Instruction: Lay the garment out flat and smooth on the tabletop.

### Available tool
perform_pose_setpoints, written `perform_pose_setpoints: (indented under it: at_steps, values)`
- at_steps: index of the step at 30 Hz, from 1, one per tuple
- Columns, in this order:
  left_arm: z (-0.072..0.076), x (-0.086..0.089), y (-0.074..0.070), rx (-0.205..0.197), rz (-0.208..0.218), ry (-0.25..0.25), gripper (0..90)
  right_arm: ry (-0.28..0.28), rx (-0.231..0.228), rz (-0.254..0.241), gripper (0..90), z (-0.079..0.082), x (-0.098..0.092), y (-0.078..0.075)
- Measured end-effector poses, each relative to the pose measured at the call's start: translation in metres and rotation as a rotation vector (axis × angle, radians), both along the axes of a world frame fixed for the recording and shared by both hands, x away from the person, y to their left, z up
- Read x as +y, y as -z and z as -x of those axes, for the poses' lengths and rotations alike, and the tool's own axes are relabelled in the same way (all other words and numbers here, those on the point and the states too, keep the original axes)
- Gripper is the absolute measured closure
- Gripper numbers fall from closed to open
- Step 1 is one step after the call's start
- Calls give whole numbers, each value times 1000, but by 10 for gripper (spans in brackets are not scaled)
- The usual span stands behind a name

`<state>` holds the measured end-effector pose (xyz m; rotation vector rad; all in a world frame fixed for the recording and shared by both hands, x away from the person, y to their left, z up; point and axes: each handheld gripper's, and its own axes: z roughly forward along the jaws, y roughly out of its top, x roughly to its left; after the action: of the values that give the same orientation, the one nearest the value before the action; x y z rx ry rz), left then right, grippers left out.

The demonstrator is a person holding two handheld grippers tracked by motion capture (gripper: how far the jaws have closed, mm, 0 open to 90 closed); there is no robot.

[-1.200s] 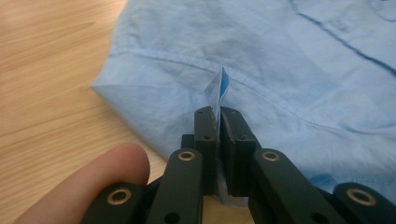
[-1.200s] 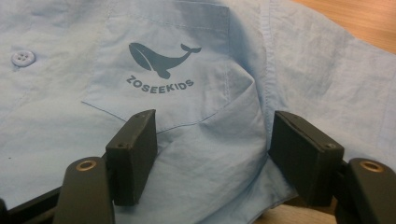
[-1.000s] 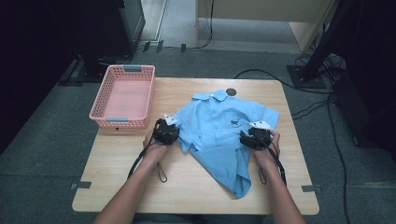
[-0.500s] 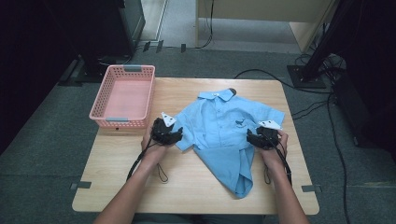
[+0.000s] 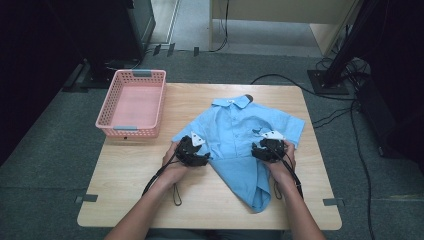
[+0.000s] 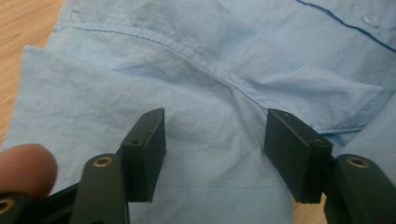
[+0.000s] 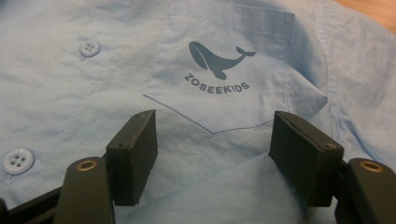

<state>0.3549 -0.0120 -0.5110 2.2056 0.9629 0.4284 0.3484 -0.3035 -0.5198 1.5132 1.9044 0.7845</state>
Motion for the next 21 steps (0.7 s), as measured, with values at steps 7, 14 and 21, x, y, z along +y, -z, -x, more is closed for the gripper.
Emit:
perform_pose_setpoints:
  at_steps: [7, 14, 21]
  values:
    - [-8, 13, 0, -21, -11, -48, 461, 12, 20, -79, 320, -2, -15, 2]
    - [-17, 25, 1, -30, -5, -86, 461, 30, 20, -94, 321, -3, -35, 2]
    - [-25, 32, 2, -46, -2, -125, 460, 45, 12, -99, 324, -2, -51, 3]
